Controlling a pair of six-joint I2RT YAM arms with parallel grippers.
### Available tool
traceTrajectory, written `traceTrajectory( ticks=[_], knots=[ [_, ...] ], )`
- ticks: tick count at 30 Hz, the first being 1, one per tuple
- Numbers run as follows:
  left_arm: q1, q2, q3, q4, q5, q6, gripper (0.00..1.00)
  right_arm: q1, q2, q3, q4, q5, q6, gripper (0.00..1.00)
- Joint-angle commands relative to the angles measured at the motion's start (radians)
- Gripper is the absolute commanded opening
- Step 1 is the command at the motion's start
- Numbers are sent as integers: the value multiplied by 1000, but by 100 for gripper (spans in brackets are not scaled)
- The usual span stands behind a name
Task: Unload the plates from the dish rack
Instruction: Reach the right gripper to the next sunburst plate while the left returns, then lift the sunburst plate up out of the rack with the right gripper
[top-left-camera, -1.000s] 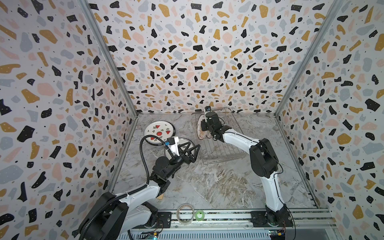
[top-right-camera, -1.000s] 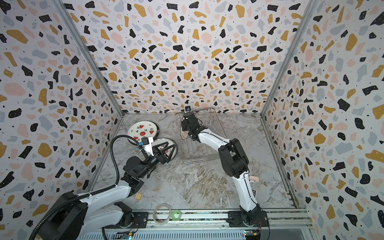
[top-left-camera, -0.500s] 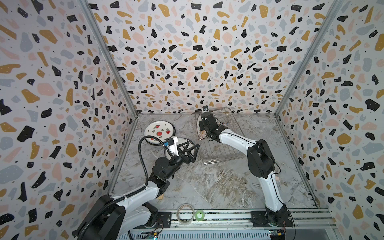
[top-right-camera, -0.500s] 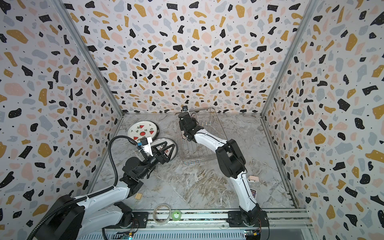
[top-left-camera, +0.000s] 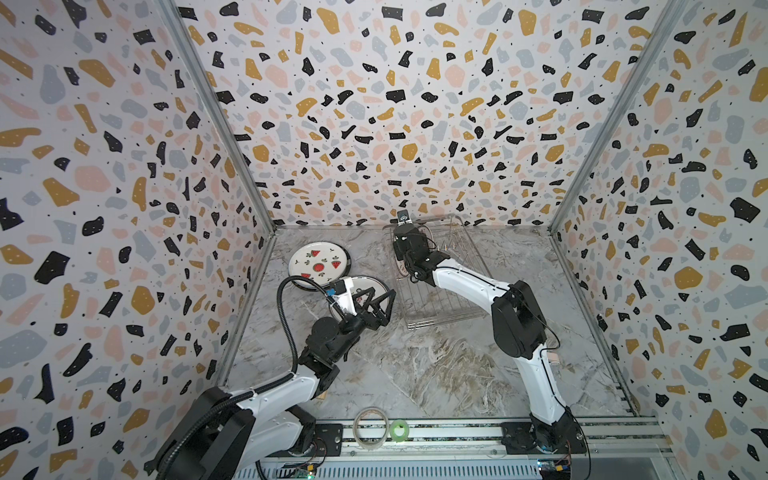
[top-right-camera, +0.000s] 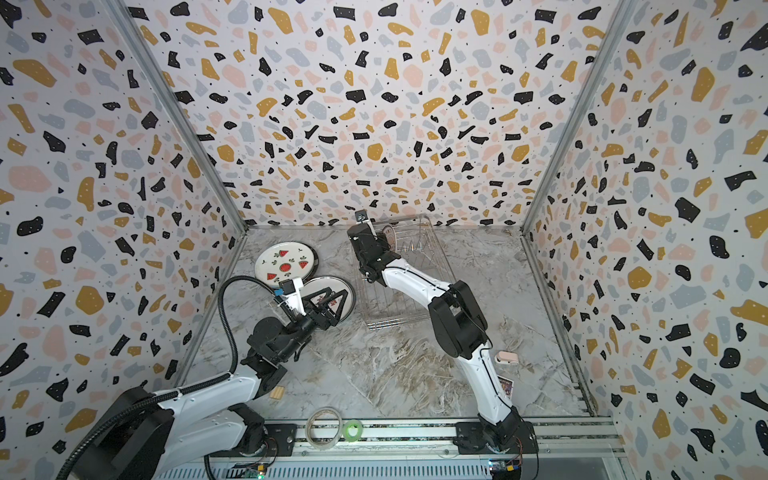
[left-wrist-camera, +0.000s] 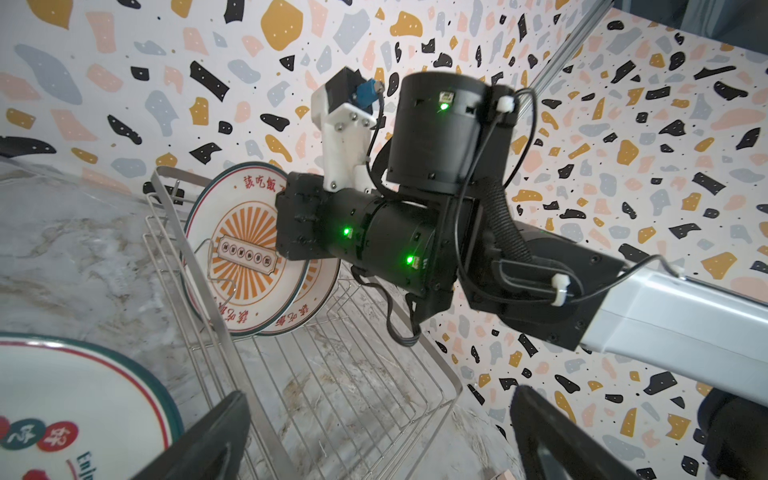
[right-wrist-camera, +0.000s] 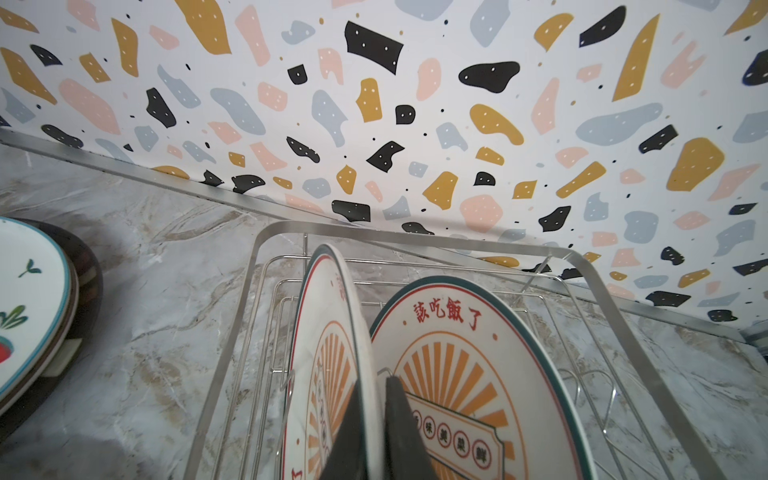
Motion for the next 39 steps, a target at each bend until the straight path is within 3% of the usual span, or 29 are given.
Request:
traceTrajectory(
  ticks=[1, 6, 25, 31, 39],
  knots=[
    [-4, 7, -15, 89, -29, -20, 99, 12, -50, 44, 40, 70, -51, 3],
    [-4, -12, -21, 78, -45, -16, 100, 19, -93, -1, 72, 107, -81, 2],
    [-4, 2, -29, 111, -45, -39, 100, 32, -570, -563, 388, -44, -79, 0],
    [-11, -3, -25, 104, -28, -29, 100, -29, -768, -788, 467, -285, 6, 0],
    [-68, -9, -13, 99, -1, 43, 100, -209, -928, -1009, 596, -761, 163, 0]
  ],
)
